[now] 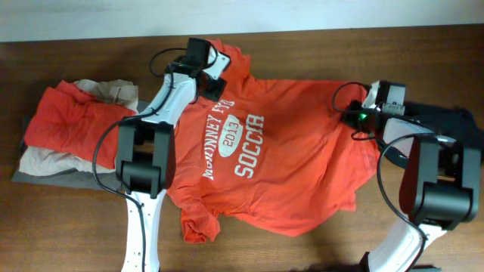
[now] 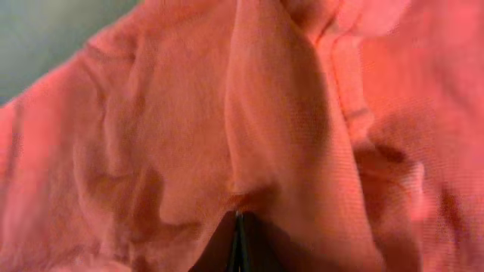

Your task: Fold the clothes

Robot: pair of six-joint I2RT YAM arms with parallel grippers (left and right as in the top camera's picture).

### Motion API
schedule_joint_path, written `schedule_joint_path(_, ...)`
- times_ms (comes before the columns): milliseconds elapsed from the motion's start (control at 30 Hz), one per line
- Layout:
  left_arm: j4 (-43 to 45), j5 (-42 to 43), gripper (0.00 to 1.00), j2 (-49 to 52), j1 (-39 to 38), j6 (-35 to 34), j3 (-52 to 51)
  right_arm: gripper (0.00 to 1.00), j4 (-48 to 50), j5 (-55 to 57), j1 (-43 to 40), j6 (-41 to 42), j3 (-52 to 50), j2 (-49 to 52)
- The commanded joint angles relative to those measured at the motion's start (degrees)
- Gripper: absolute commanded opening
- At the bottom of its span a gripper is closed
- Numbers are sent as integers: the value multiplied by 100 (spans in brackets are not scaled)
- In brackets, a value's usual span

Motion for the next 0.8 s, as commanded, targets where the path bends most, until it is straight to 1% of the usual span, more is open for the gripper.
schedule_joint_path(0, 98, -232, 0, 533, 361, -785, -76, 4, 105, 813, 17, -203, -269, 691)
schedule_joint_path(100, 326, -232, 0, 533, 581, -1178, -68, 4, -142, 1051, -37, -527, 125, 688)
schedule_joint_path(200, 444, -227, 0, 533, 811, -1432, 48, 4, -758, 1169, -146, -925, 721, 688)
schedule_joint_path(267, 435, -181, 0, 533, 929, -1469, 195, 4, -1165, 1145, -208, -1233, 1165, 688)
schedule_joint_path(367, 258, -35, 0, 531, 1027, -1467, 623, 25, -2009, 835, -247, -1600, 1961, 680)
schedule_joint_path(400, 146, -4, 0, 531, 1038, -1467, 815, 31, -2354, 656, -245, -1694, 2232, 675)
schedule_joint_path(467, -210, 20, 2, 531, 1043, -1462, 1329, 39, -3209, 323, -245, -1773, 2835, 656)
schedule_joint_path(600, -1298, 35, 12, 531, 1021, -1305, 2673, 40, -4798, 262, -240, -1770, 3812, 555)
schedule_joint_path(633, -1759, 35, 14, 531, 999, -1222, 3161, 40, -5215, 262, -240, -1744, 4000, 485)
schedule_joint_path(700, -2439, 81, 18, 531, 964, -1180, 3779, 40, -5768, 260, -240, -1639, 4135, 343)
schedule_joint_path(767, -3270, 269, 19, 531, 903, -894, 4358, 41, -6474, 269, -234, -1615, 4142, 151)
